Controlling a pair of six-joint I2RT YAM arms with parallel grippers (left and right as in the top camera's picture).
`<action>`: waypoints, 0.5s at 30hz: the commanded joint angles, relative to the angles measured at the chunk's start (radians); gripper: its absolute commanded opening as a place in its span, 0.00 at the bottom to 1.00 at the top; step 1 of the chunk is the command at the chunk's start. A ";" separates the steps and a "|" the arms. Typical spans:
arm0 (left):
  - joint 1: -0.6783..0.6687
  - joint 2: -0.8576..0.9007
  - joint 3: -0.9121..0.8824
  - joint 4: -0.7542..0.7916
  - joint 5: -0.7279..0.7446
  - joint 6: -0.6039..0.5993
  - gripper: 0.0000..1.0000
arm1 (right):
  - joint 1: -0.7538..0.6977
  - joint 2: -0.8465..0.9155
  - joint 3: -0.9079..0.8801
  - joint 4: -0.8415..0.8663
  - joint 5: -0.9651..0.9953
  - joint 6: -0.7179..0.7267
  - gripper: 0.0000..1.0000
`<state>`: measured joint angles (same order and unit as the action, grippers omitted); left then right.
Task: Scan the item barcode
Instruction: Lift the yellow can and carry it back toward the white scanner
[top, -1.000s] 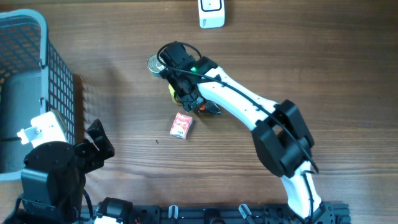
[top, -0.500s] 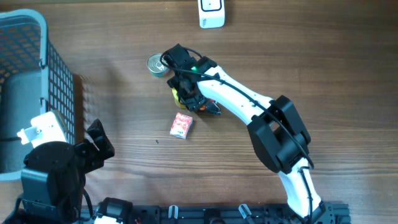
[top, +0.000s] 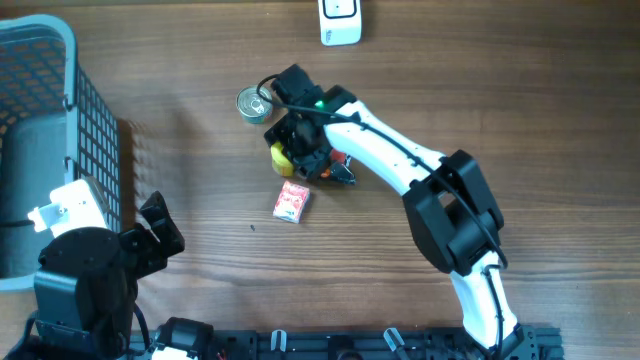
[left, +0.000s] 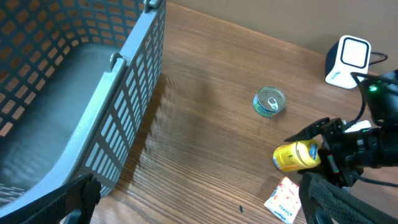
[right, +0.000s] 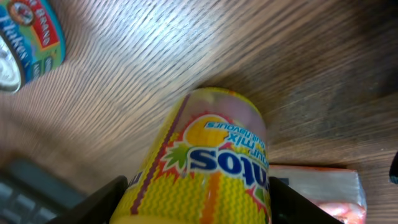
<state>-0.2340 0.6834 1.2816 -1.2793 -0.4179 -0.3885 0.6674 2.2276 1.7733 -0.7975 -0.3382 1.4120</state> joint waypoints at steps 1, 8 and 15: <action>-0.005 -0.003 -0.006 0.002 0.009 -0.016 1.00 | -0.056 0.009 0.007 0.012 -0.192 -0.114 0.64; -0.005 -0.003 -0.006 0.002 0.010 -0.017 1.00 | -0.102 0.009 0.007 -0.023 -0.204 -0.182 0.60; -0.005 -0.003 -0.006 0.002 0.009 -0.016 1.00 | -0.111 0.009 0.007 -0.018 -0.312 -0.225 0.60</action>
<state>-0.2340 0.6834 1.2816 -1.2797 -0.4175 -0.3916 0.5610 2.2276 1.7733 -0.8219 -0.5602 1.2327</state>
